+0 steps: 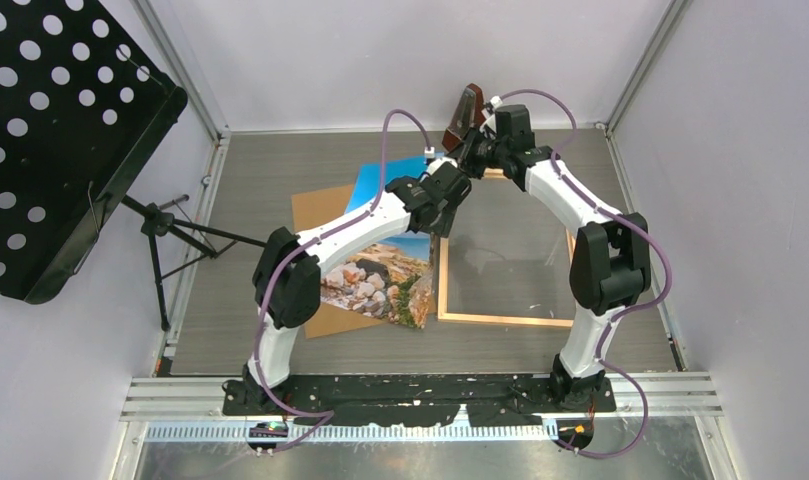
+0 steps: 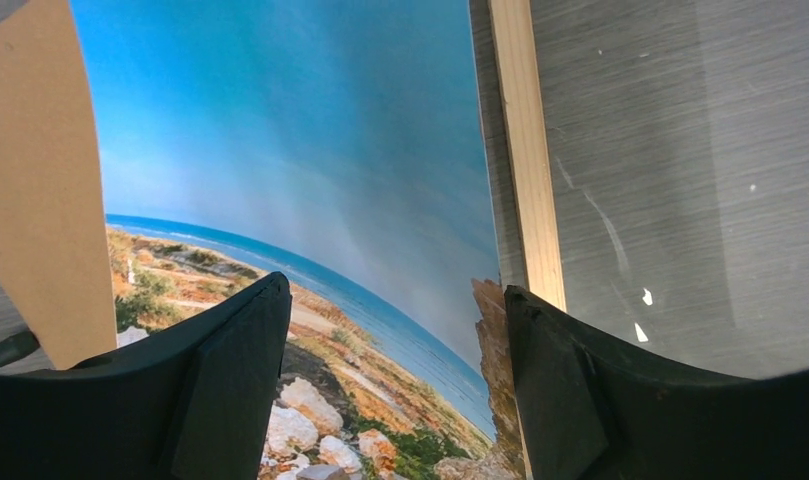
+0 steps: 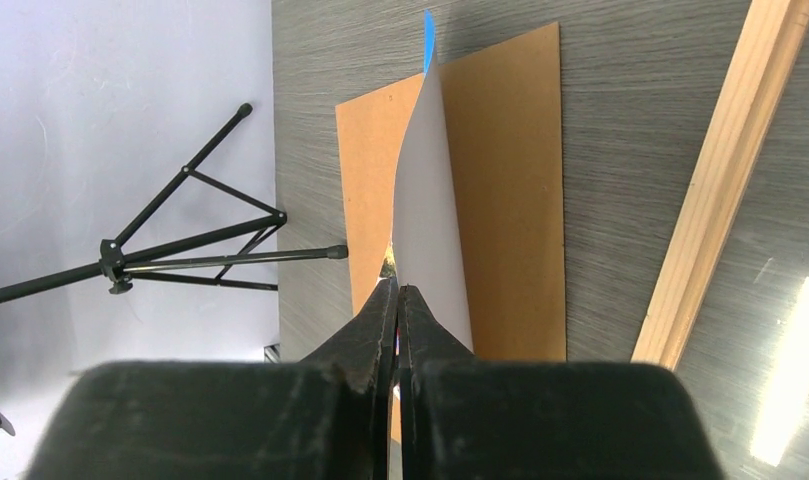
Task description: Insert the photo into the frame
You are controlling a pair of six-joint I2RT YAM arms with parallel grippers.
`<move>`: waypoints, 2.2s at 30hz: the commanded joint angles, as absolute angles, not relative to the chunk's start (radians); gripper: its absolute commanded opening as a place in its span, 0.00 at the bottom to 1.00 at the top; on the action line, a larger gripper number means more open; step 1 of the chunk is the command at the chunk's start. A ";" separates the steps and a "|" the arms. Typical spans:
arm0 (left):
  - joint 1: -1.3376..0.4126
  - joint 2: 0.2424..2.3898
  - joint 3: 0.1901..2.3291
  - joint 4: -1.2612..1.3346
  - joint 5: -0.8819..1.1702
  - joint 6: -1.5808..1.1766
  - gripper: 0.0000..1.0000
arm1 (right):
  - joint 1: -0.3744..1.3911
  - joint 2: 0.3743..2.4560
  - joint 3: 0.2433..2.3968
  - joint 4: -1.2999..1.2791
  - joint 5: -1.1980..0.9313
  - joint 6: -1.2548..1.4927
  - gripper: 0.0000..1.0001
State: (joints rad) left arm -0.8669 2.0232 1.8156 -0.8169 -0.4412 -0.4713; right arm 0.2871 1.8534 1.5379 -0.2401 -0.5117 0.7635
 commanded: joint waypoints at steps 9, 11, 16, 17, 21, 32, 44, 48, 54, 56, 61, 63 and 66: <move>-0.933 2.079 1.850 -0.755 -0.493 -0.376 0.64 | 0.295 1.756 1.514 -0.130 -0.576 0.826 0.06; -0.940 2.084 1.849 -0.754 -0.482 -0.373 0.63 | 0.291 1.751 1.508 -0.126 -0.578 0.829 0.06; -0.951 2.086 1.849 -0.739 -0.442 -0.369 0.63 | 0.287 1.744 1.496 -0.120 -0.583 0.833 0.06; -0.952 2.090 1.853 -0.742 -0.443 -0.366 0.65 | 0.284 1.741 1.495 -0.120 -0.585 0.834 0.06; -0.962 2.086 1.850 -0.731 -0.435 -0.351 0.77 | 0.275 1.740 1.481 -0.110 -0.599 0.839 0.06; -0.978 2.097 1.818 -0.685 -0.435 -0.291 0.78 | 0.261 1.724 1.435 -0.083 -0.644 0.849 0.06; -1.013 2.140 1.835 -0.687 -0.479 -0.266 0.67 | 0.244 1.698 1.406 -0.068 -0.664 0.869 0.06; -1.022 2.143 1.833 -0.681 -0.505 -0.255 0.61 | 0.244 1.694 1.403 -0.067 -0.664 0.873 0.06; -1.023 2.156 1.835 -0.681 -0.518 -0.244 0.51 | 0.242 1.682 1.395 -0.061 -0.664 0.877 0.06; -1.022 2.160 1.837 -0.681 -0.508 -0.244 0.47 | 0.241 1.680 1.396 -0.060 -0.663 0.879 0.06; -1.025 2.153 1.841 -0.687 -0.488 -0.245 0.29 | 0.235 1.675 1.396 -0.058 -0.659 0.880 0.06; -1.026 2.145 1.841 -0.689 -0.479 -0.245 0.21 | 0.233 1.673 1.395 -0.056 -0.658 0.881 0.06; -1.026 2.142 1.843 -0.696 -0.472 -0.245 0.10 | 0.231 1.671 1.395 -0.052 -0.660 0.884 0.06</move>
